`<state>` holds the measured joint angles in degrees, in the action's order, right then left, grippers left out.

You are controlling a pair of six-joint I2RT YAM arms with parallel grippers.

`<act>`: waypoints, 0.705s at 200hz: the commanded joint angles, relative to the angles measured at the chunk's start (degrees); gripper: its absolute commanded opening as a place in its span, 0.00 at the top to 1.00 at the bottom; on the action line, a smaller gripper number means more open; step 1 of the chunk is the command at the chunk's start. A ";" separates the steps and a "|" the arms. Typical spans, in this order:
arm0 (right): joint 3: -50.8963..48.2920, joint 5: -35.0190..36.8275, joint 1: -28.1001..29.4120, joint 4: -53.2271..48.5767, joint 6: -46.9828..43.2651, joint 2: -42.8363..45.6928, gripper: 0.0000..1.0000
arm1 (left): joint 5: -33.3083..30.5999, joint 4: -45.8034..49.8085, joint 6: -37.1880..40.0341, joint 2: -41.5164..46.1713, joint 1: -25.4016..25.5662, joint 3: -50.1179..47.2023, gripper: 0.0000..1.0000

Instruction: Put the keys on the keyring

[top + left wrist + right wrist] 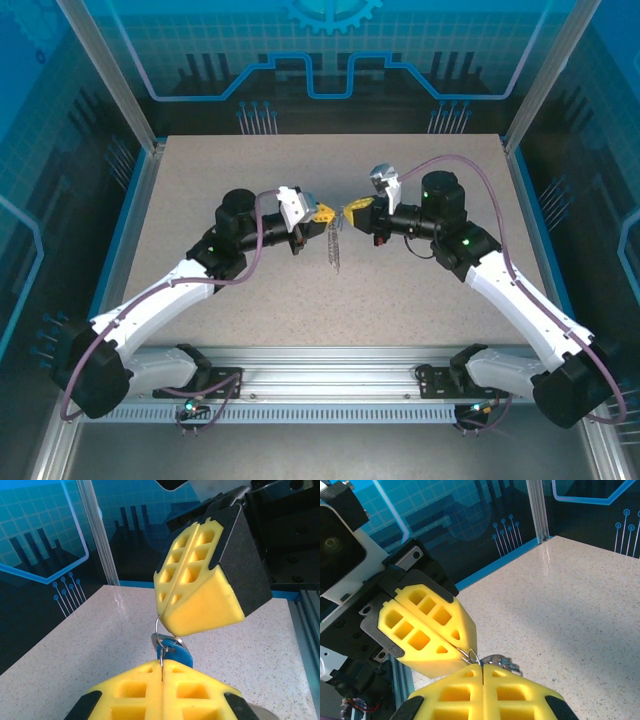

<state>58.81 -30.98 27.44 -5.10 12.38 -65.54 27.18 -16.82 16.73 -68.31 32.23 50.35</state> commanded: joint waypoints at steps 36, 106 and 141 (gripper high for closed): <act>-0.97 -1.93 -1.80 0.01 0.15 -2.09 1.00 | 0.25 -3.49 1.12 2.04 0.88 1.19 1.00; -0.18 -8.59 -2.22 0.43 0.85 -5.45 1.00 | -0.11 -8.62 -1.44 1.51 0.97 -0.24 1.00; -0.75 -8.39 -3.47 1.85 3.06 -6.11 0.96 | 0.19 -11.08 -3.76 0.85 0.95 -0.75 1.00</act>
<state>58.81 -38.74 25.67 -4.12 13.17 -70.85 25.74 -20.25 15.33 -68.16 32.49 49.69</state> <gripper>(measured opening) 0.064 0.065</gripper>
